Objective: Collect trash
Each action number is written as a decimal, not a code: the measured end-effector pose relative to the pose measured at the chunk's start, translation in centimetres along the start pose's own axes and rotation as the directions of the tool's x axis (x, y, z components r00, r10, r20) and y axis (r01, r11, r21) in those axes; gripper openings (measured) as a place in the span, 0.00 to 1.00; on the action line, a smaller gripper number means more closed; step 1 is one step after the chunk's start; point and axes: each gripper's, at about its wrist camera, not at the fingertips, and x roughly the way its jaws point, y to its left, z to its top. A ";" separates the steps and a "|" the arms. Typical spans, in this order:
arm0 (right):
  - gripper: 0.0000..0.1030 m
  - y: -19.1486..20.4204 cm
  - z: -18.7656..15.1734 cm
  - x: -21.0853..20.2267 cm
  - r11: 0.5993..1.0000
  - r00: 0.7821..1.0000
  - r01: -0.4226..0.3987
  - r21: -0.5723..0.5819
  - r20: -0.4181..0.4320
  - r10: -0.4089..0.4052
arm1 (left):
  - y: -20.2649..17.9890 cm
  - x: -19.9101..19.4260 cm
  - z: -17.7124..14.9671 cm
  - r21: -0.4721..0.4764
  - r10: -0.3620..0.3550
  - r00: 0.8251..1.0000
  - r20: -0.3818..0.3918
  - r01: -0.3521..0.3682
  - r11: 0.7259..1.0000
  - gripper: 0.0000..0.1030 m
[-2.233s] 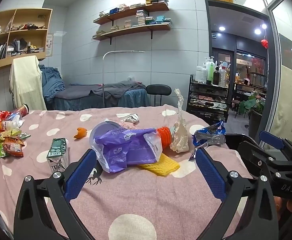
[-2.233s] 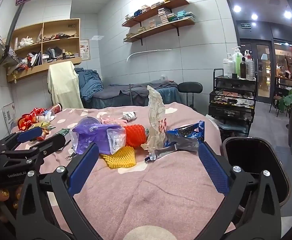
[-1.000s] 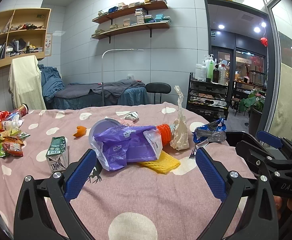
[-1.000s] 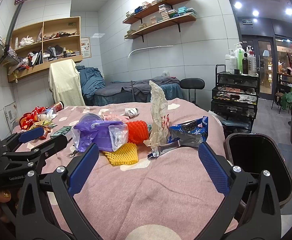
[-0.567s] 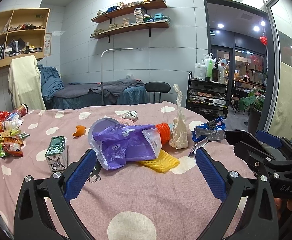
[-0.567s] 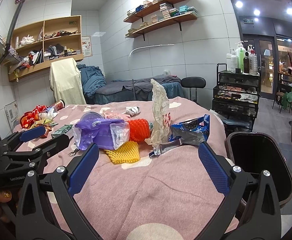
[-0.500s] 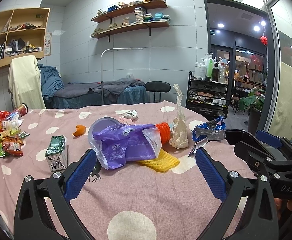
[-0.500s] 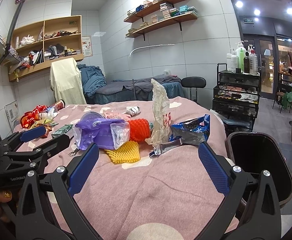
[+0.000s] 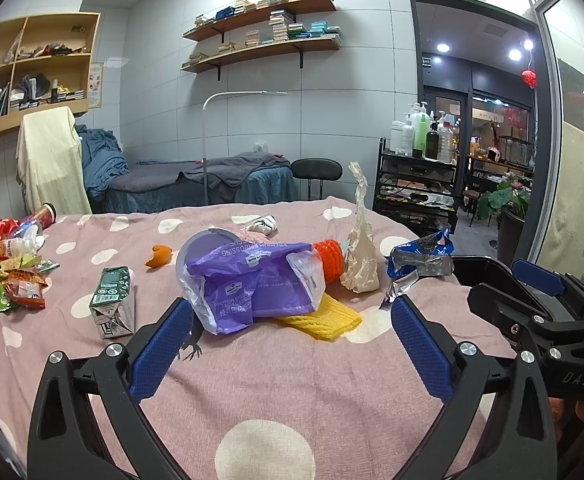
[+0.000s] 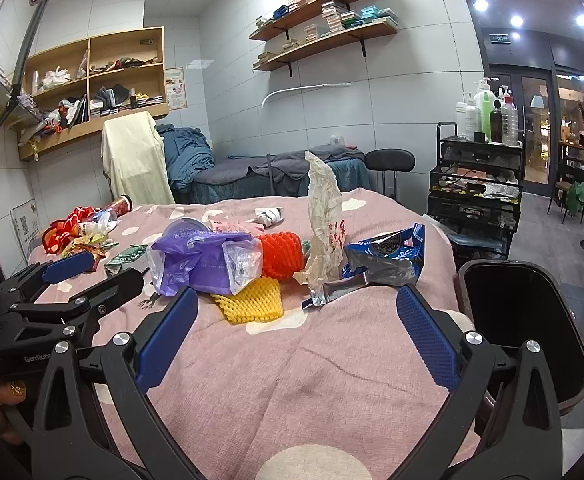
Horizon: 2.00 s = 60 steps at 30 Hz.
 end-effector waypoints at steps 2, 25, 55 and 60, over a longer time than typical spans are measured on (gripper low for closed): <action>0.96 0.1 0.0 0.2 1.000 1.000 -0.002 -0.002 -0.006 0.002 | 0.2 0.1 -0.1 -0.004 0.001 1.000 -0.009 -0.001 1.000 0.95; 0.96 3.1 0.9 8.2 0.983 0.949 -0.128 -0.129 -0.304 0.084 | 4.4 3.4 -0.8 -0.056 0.035 0.984 -0.177 -0.046 0.997 0.95; 0.36 4.9 3.0 22.4 0.966 0.813 -0.253 0.044 -0.531 0.238 | 21.5 15.5 0.6 -0.261 0.117 0.861 -0.494 -0.275 0.925 0.78; 0.30 4.4 3.4 21.4 0.962 0.836 -0.265 0.060 -0.484 0.260 | 22.1 15.5 -0.9 -0.318 0.083 0.852 -0.517 -0.281 0.906 0.54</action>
